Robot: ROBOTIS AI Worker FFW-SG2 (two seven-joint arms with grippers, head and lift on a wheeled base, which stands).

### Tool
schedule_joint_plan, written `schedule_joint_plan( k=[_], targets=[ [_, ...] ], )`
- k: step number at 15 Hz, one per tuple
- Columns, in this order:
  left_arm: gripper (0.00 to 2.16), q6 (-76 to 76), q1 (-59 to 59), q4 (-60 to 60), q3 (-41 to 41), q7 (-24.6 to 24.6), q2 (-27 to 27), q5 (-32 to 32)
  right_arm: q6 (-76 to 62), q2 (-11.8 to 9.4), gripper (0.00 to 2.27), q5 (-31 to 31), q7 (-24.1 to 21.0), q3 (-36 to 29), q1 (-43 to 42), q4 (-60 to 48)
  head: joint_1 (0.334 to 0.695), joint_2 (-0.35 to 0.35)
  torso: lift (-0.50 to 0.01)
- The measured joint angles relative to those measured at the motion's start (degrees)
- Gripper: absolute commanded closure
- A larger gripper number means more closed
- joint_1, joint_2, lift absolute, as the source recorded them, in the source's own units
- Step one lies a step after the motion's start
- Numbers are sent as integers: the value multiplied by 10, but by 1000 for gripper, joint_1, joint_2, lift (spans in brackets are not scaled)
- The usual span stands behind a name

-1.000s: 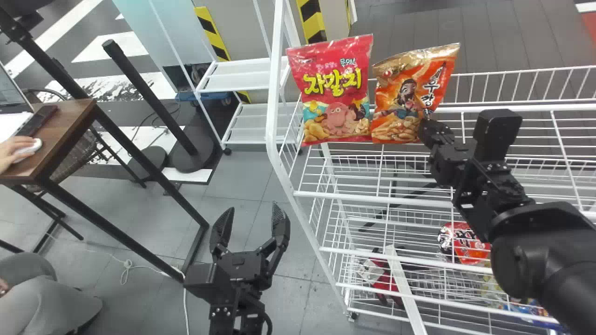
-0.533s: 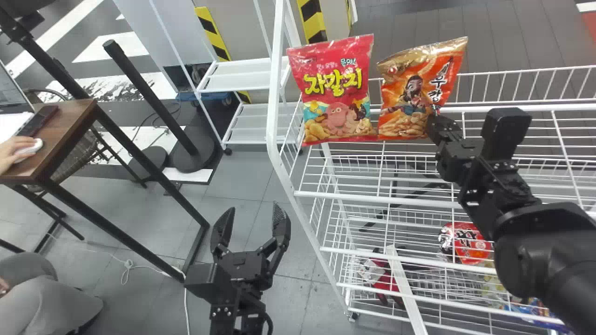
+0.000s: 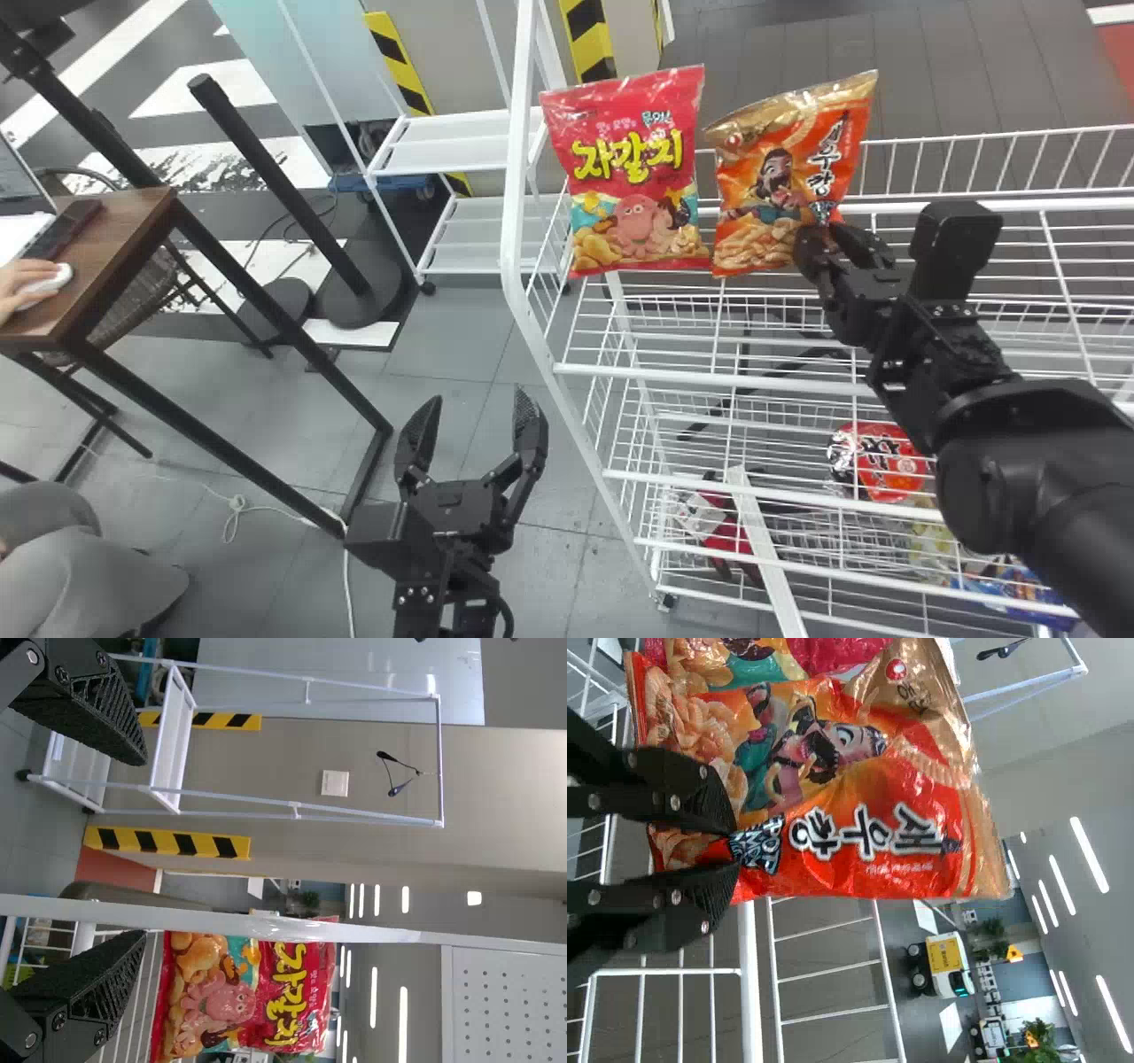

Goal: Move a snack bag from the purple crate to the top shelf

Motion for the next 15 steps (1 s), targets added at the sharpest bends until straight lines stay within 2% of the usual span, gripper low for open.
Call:
schedule_joint_plan(
  k=[15],
  targets=[
    [137,-9,8,-8,-1,2,4,0,47,0,262,10,-4,4,-1,-34,695,350,0]
  ],
)
